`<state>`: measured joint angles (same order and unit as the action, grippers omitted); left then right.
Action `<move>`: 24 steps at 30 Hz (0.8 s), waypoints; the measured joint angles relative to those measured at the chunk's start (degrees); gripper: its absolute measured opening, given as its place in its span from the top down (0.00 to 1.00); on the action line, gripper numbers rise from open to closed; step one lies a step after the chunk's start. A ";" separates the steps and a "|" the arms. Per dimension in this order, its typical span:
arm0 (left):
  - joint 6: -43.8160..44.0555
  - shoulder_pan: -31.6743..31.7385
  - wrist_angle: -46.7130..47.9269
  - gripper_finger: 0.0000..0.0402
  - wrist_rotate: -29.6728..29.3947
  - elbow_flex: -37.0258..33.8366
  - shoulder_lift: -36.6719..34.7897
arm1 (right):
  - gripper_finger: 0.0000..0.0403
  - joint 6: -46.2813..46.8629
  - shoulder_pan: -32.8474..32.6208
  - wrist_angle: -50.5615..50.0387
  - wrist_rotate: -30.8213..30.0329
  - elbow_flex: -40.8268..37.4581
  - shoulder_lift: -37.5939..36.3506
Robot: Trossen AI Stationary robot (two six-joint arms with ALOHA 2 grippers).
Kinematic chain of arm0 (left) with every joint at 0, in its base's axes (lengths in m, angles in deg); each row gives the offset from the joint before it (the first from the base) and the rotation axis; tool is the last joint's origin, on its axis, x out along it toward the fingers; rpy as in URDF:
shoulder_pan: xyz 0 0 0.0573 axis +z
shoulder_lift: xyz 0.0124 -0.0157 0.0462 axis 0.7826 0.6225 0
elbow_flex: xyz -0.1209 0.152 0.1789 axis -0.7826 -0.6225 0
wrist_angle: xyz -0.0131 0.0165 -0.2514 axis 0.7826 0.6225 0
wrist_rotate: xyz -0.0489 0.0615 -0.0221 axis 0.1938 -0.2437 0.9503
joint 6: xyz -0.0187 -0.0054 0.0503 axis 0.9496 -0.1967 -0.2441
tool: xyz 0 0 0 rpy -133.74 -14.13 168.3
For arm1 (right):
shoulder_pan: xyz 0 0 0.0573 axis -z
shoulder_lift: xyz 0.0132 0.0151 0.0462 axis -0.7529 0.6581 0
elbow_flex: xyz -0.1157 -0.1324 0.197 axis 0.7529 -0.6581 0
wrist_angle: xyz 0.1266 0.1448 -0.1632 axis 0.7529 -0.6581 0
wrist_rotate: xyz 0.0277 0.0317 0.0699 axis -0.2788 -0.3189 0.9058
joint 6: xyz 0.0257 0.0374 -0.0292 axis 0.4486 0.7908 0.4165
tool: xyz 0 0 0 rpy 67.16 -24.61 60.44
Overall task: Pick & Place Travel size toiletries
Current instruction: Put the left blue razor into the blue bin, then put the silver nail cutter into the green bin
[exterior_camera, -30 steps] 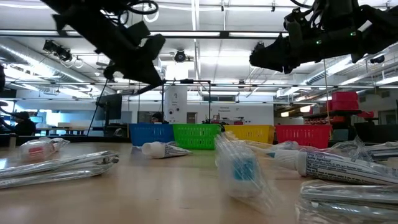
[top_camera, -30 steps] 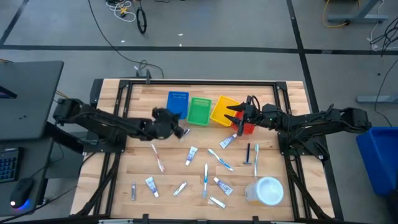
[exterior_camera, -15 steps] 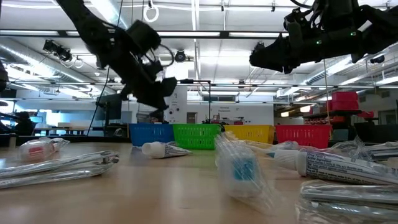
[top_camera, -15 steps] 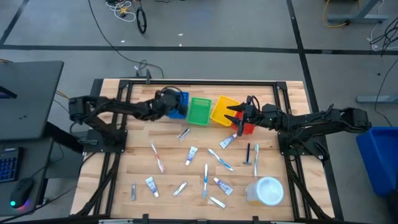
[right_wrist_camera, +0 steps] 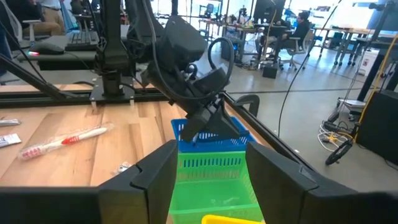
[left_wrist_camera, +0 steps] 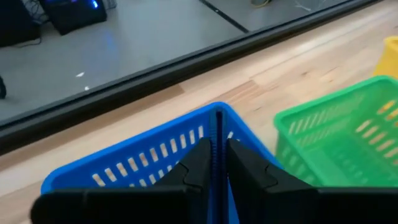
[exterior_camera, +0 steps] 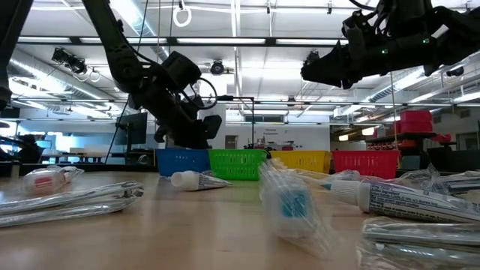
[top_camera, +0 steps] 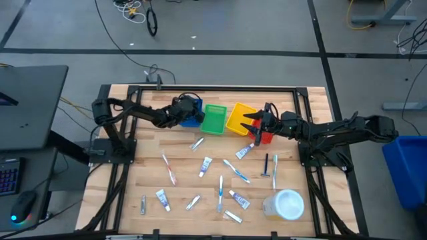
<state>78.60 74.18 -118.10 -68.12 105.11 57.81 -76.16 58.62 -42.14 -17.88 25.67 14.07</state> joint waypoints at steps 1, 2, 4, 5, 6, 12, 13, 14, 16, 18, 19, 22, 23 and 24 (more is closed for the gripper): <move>0.36 0.02 0.40 0.86 0.03 0.00 0.09 | 0.51 0.00 0.00 -0.04 0.00 0.00 0.00; 0.83 0.04 0.54 0.85 -0.01 0.00 0.09 | 0.51 0.00 0.00 -0.05 0.00 0.00 0.00; 0.82 0.04 0.43 0.82 -0.01 0.00 0.07 | 0.52 -0.01 0.00 -0.15 0.00 0.00 0.00; 0.81 0.04 0.43 0.81 -0.02 0.00 0.07 | 0.52 -0.02 0.00 -0.16 0.00 0.00 0.00; 0.81 0.05 0.44 0.80 -0.13 0.00 0.07 | 0.52 -0.01 0.00 -0.14 0.00 0.00 0.00; -0.18 0.15 0.80 0.73 -0.38 0.00 0.07 | 0.52 -0.01 0.00 -0.24 0.00 0.00 0.00; -0.17 0.15 0.76 0.72 -0.28 0.00 0.07 | 0.52 -0.02 0.00 -0.35 0.00 0.00 0.00; -0.16 0.15 0.76 0.72 -0.23 0.00 0.07 | 0.52 -0.02 0.00 -0.49 0.00 0.00 0.00; -0.16 0.15 0.74 0.71 -0.18 0.00 0.07 | 0.52 -0.02 0.00 -0.58 0.00 0.00 0.00; -0.29 0.15 0.86 0.70 -0.12 0.00 -0.15 | 0.52 -0.02 0.00 -0.64 0.00 0.00 0.00; -0.44 0.14 0.97 0.70 0.03 0.00 -0.53 | 0.52 -0.02 0.00 -0.67 0.00 0.00 0.00; -0.21 -0.01 0.92 0.70 2.37 0.00 -2.93 | 0.52 -0.02 0.00 -0.74 0.00 0.00 0.00; -0.25 -0.13 0.80 0.70 3.59 0.00 -4.01 | 0.52 -0.02 0.02 -0.78 0.00 0.00 0.00; -0.42 -0.34 0.82 0.70 4.62 0.00 -5.27 | 0.52 -0.02 0.00 -0.78 0.00 0.00 0.00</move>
<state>78.18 73.84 -117.28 -63.50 105.11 52.53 -76.18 58.62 -42.92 -17.88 25.67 14.07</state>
